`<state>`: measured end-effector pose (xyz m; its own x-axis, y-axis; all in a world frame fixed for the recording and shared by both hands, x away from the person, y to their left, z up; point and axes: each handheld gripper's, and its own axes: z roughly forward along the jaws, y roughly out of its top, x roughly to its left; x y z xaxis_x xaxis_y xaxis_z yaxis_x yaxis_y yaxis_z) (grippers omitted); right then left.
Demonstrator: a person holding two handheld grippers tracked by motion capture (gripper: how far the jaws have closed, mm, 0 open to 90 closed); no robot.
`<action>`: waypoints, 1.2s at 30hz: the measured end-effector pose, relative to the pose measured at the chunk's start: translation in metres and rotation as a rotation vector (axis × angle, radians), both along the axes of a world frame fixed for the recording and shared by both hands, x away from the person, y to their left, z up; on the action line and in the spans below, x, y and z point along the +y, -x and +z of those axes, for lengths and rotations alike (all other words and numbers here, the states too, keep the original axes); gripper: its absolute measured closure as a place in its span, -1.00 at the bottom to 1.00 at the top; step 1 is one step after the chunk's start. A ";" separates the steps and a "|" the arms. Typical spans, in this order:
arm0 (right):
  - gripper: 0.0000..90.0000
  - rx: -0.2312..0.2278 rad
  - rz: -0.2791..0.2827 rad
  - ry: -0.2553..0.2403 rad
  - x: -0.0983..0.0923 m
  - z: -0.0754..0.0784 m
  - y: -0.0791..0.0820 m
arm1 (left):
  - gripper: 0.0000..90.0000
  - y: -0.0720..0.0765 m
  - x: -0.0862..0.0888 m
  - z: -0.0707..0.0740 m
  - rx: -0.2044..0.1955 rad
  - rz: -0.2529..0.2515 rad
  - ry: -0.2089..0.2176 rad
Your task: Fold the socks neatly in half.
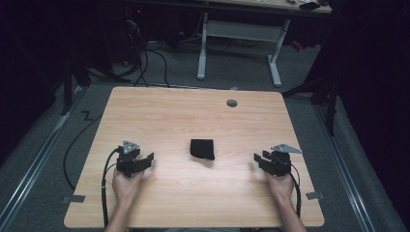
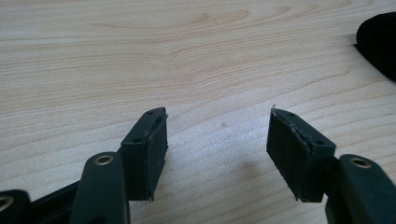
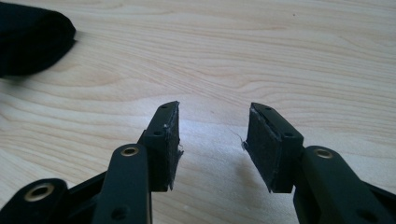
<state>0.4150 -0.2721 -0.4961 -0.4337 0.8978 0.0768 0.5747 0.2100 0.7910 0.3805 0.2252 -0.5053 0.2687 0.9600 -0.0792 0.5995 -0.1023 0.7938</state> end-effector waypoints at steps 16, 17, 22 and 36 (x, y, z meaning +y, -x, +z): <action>0.15 0.004 -0.036 0.112 -0.001 -0.011 -0.006 | -0.14 -0.006 -0.004 -0.003 0.005 0.031 -0.059; 0.14 0.003 -0.036 0.113 -0.001 -0.011 -0.006 | -0.14 -0.006 -0.005 -0.003 0.007 0.032 -0.065; 0.01 0.008 -0.031 0.111 -0.001 -0.012 -0.006 | -0.15 -0.007 -0.003 -0.003 0.019 0.043 -0.051; -0.17 0.017 -0.034 0.113 0.000 -0.012 -0.004 | -0.25 -0.006 -0.005 -0.003 0.025 0.032 -0.070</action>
<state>0.4194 -0.2719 -0.5080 -0.4023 0.9153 -0.0189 0.5962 0.2776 0.7533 0.3862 0.2199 -0.5087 0.2362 0.9715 -0.0174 0.6227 -0.1376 0.7703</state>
